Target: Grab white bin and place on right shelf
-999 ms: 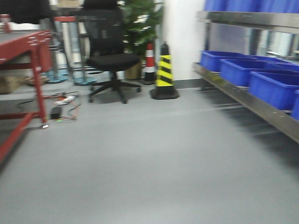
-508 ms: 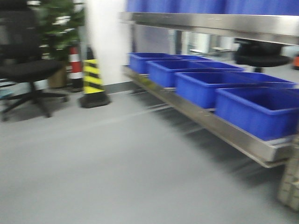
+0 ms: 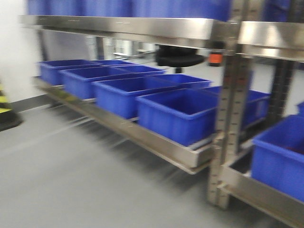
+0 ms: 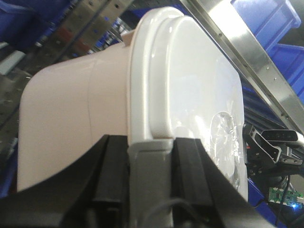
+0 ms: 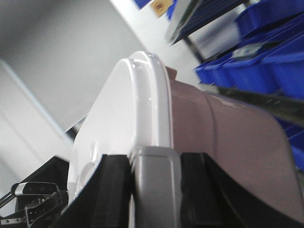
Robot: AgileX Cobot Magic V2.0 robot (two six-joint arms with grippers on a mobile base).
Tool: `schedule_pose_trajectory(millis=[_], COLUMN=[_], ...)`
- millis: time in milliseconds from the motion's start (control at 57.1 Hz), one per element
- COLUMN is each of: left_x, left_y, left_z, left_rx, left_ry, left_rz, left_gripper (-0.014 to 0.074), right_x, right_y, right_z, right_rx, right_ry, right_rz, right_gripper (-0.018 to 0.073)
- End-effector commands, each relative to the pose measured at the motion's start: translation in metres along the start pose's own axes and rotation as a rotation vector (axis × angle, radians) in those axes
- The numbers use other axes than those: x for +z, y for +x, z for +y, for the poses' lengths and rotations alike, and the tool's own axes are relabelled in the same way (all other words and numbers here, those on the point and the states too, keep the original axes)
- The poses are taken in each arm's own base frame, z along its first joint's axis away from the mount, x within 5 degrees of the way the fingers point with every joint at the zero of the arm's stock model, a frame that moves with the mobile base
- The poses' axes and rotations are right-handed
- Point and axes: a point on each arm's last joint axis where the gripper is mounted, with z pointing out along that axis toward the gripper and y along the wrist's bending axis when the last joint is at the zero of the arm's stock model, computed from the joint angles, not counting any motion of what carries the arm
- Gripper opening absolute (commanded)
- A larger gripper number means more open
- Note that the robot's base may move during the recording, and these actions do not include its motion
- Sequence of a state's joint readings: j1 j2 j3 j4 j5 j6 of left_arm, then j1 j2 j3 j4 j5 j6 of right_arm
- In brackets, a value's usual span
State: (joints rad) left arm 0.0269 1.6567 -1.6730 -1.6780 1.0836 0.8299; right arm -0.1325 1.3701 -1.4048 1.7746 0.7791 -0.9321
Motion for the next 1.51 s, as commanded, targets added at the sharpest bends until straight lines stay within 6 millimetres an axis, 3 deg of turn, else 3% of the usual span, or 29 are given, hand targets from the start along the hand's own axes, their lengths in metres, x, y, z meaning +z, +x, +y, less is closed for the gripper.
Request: schedule_pose_trajectory(millis=[0, 1489], left_x=[-0.0007, -0.0004], left_y=[0.0085, 0.0084], left_z=[-0.064, -0.0631], left_rx=[0.099, 0.097], left_ry=[0.294, 0.292], left_rz=[0.126, 0.125], left_gripper=[-0.0127, -0.0127], right_x=[-0.0058, -0.0055], right_y=[-0.0079, -0.0092], right_z=[0.0437, 0.0419], right_rx=[0.041, 0.043], right_ry=[-0.217, -0.196], right_rz=[-0.033, -0.048], right_gripper=[0.0071, 0.0071])
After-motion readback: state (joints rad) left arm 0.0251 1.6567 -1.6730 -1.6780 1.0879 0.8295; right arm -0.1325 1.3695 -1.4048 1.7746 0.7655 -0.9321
